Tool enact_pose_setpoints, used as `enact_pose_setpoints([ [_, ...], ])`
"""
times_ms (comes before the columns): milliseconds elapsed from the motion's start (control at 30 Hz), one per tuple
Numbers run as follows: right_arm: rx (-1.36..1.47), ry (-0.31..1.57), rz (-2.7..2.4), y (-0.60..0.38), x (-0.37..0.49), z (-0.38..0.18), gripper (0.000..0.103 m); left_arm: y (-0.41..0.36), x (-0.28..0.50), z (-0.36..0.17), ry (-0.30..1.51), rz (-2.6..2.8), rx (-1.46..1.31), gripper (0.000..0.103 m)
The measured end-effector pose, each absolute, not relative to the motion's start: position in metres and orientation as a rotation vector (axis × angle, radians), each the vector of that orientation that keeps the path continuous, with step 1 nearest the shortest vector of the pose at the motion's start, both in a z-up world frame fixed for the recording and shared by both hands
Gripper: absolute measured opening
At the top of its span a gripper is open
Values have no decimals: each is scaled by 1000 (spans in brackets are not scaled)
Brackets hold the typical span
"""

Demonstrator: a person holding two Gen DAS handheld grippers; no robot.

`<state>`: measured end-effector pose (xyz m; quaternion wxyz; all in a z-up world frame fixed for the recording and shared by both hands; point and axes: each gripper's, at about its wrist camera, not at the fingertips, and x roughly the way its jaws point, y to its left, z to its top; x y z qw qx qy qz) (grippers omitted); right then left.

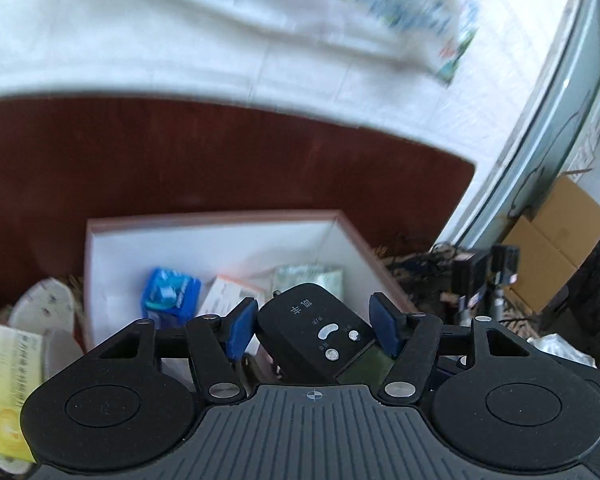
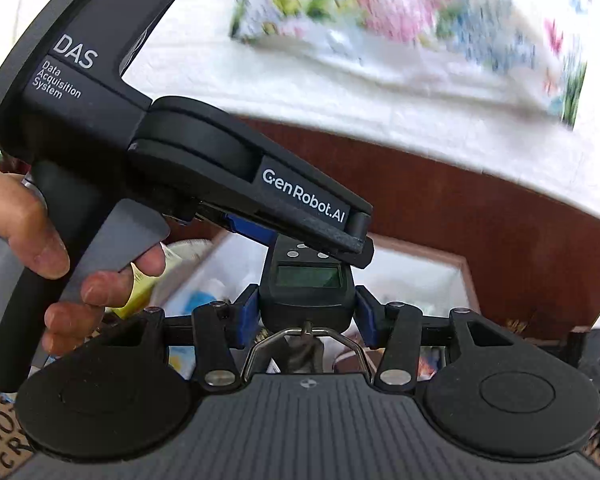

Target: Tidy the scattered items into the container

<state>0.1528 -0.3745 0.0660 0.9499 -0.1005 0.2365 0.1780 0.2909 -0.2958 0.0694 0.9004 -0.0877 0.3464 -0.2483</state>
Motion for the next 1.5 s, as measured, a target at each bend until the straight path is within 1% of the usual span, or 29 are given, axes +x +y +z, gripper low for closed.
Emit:
enact_pose_setpoints([
  [133, -191, 541, 370, -379, 170, 37, 54, -303, 313, 34, 794, -509, -188, 63],
  [267, -172, 579, 375, -383, 188, 20, 54, -306, 325, 12, 830, -504, -193, 64],
  [300, -169, 587, 377, -383, 191, 17, 54, -305, 327, 8, 836, -503, -195, 73],
  [333, -161, 602, 384, -384, 194, 14, 55, -305, 329, 4, 841, -503, -201, 76],
  [367, -147, 616, 390, -385, 197, 11, 59, -305, 330, 1, 846, -495, -206, 84],
  [400, -135, 611, 385, -386, 197, 9, 65, -304, 331, 0, 852, -487, -212, 98],
  [433, -131, 590, 365, -388, 195, 9, 79, -302, 330, 1, 849, -474, -214, 101],
  [467, -134, 565, 341, -389, 192, 10, 85, -300, 327, 2, 832, -467, -213, 102],
  [567, -133, 543, 303, -395, 184, 15, 87, -291, 320, 11, 806, -493, -209, 103],
  [667, -118, 553, 272, -398, 176, 17, 95, -282, 309, 17, 791, -492, -223, 103],
  [867, -93, 573, 278, -399, 150, 24, 102, -270, 263, 30, 702, -471, -138, 103],
  [1000, -118, 582, 288, -398, 126, 35, 102, -262, 210, 43, 593, -421, -32, 103],
  [1100, -145, 577, 268, -400, 100, 43, 102, -260, 174, 47, 545, -367, 35, 103],
  [1200, -164, 585, 235, -405, 82, 48, 102, -255, 141, 47, 519, -312, 40, 103],
  [1267, -169, 585, 215, -409, 69, 51, 102, -249, 124, 47, 520, -282, -1, 103],
  [1400, -140, 592, 193, -419, 48, 55, 102, -242, 107, 44, 594, -286, -71, 103],
  [1500, -110, 599, 186, -424, 38, 56, 102, -249, 96, 40, 609, -240, 1, 103],
])
